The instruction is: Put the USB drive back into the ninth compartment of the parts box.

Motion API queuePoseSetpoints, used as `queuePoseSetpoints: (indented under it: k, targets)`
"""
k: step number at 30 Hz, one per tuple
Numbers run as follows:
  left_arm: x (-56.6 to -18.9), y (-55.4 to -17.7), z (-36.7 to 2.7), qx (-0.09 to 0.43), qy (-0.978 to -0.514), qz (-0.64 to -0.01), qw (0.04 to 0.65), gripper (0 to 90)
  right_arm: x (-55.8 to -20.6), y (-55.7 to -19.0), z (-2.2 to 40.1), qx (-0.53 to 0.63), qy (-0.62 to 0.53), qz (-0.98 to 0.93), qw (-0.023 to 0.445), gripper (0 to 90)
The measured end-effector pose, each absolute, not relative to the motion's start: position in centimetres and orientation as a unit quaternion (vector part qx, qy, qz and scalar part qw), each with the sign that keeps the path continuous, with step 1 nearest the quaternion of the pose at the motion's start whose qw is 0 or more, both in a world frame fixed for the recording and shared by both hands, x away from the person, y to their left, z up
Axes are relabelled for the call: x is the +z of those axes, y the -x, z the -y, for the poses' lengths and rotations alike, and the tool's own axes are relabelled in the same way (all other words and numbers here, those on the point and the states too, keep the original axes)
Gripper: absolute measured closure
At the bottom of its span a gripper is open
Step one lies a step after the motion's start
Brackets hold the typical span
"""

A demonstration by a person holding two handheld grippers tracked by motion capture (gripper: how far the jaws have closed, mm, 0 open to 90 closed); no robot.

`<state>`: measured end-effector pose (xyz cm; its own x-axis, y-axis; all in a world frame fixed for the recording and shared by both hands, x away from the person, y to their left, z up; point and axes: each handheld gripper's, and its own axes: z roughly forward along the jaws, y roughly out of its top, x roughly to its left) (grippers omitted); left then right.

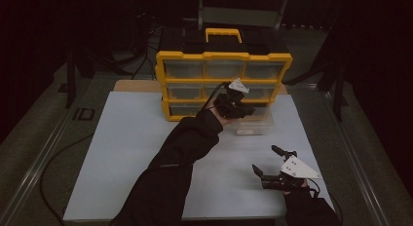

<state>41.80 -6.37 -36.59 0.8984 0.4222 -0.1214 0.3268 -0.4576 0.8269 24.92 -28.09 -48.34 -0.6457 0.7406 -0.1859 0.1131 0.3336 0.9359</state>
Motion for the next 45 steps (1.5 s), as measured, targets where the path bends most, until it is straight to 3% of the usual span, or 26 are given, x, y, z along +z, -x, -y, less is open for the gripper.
queuePoseSetpoints:
  k: [18, 45]
  targets:
    - [-37.5, -43.3, 7.7, 0.068, -0.835, -0.249, 0.485, 78.9, -48.3, -24.9, 28.2, 0.508, -0.280, -0.752, 0.313, 8.4]
    - [-42.0, -44.8, 9.2, 0.065, -0.852, -0.267, 0.445, 78.8, -48.2, -24.8, 28.2, 0.510, -0.280, -0.752, 0.310, 8.4]
